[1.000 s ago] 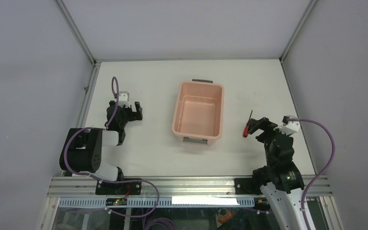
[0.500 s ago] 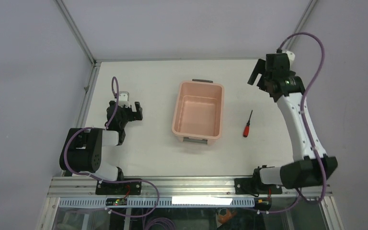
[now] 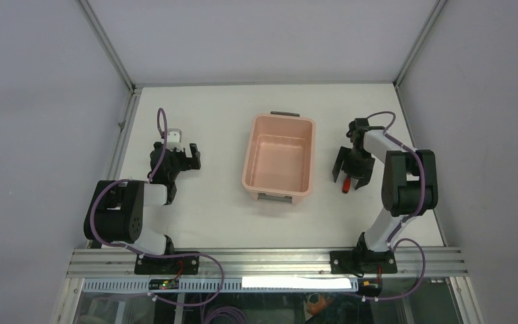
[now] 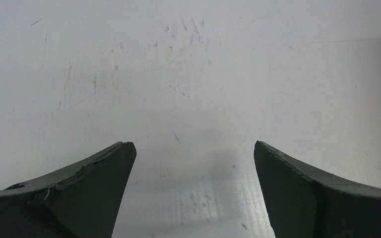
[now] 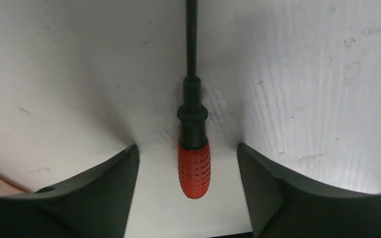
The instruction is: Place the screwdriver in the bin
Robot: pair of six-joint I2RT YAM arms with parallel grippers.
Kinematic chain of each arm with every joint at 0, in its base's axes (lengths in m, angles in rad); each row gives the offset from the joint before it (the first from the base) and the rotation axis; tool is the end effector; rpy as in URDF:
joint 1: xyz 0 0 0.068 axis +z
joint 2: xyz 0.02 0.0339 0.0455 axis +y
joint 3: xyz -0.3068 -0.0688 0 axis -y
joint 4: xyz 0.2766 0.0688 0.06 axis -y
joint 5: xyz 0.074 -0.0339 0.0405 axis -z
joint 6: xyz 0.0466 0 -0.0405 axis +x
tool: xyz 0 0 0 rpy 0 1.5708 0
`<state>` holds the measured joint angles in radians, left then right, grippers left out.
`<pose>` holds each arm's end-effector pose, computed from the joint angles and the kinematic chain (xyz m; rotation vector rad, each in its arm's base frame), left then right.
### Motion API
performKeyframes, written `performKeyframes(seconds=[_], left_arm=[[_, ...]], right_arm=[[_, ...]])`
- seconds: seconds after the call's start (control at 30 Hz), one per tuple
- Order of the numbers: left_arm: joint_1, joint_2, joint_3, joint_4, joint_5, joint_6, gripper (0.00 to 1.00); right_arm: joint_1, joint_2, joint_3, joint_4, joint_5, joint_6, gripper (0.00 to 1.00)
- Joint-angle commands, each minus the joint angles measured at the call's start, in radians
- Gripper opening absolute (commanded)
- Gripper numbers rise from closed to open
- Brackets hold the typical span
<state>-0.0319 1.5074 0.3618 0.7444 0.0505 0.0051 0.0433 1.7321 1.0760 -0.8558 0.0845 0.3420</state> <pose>0.2801 -0.0113 0.1454 0.0694 1.9708 -0.0673 0.3320 0.0104 0.1749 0.4599 3.0310 -0.1099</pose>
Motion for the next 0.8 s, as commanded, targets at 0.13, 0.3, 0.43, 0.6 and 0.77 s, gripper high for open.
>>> performKeyframes(seconds=[0.13,0.3,0.43,0.6,0.77], left_arm=[[-0.003,0.000,0.021,0.061,-0.006,-0.017,0.99],[-0.003,0.000,0.022,0.061,-0.005,-0.017,0.99],[-0.003,-0.001,0.022,0.060,-0.005,-0.017,0.99],[-0.003,-0.001,0.022,0.060,-0.006,-0.017,0.99],[-0.003,-0.002,0.022,0.060,-0.006,-0.017,0.99]], right_arm=[[-0.008,0.081,0.023,0.089,0.001,-0.033,0.25],[-0.008,0.005,0.167,-0.085,0.028,-0.080,0.00],[-0.008,-0.045,0.379,-0.318,0.025,-0.105,0.00],[-0.008,-0.076,0.616,-0.554,0.014,-0.114,0.00],[-0.002,-0.118,0.793,-0.651,-0.039,-0.051,0.00]])
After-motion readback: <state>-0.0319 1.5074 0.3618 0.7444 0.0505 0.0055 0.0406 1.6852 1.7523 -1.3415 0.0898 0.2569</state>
